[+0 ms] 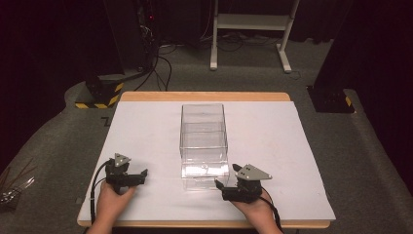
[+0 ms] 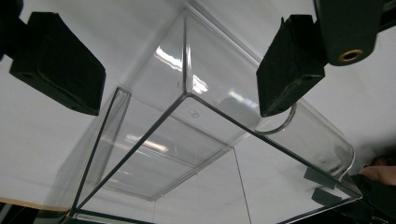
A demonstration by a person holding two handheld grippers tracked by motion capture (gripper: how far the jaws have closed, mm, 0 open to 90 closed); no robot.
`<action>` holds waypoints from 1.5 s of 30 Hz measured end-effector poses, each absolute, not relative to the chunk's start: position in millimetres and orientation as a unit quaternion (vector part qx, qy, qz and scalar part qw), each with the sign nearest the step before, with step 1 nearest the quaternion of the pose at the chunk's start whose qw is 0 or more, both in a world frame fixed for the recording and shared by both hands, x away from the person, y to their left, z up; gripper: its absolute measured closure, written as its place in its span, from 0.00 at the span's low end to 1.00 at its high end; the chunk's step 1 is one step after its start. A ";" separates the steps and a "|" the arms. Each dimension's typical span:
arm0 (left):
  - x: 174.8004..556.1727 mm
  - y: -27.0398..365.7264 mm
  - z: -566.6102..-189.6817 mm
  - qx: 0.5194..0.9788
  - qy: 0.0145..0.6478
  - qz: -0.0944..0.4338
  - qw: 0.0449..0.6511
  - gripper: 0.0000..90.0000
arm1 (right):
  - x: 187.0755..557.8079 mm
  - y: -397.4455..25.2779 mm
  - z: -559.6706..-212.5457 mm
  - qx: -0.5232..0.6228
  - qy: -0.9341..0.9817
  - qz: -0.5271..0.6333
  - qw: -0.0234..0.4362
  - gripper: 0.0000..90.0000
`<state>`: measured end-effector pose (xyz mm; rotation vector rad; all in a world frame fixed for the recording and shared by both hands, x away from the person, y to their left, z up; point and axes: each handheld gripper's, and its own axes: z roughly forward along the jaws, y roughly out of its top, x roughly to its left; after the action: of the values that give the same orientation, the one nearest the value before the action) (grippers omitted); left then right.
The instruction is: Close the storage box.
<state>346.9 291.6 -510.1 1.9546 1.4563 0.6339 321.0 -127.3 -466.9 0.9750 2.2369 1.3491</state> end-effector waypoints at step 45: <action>347.0 291.9 -510.0 0.739 0.551 0.236 0.308 0.04 | 338.0 -140.2 -466.9 0.365 0.796 0.451 0.175 0.25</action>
<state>347.0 291.9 -510.0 1.9547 1.4564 0.6249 338.0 -140.2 -466.9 1.0330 2.2553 1.2769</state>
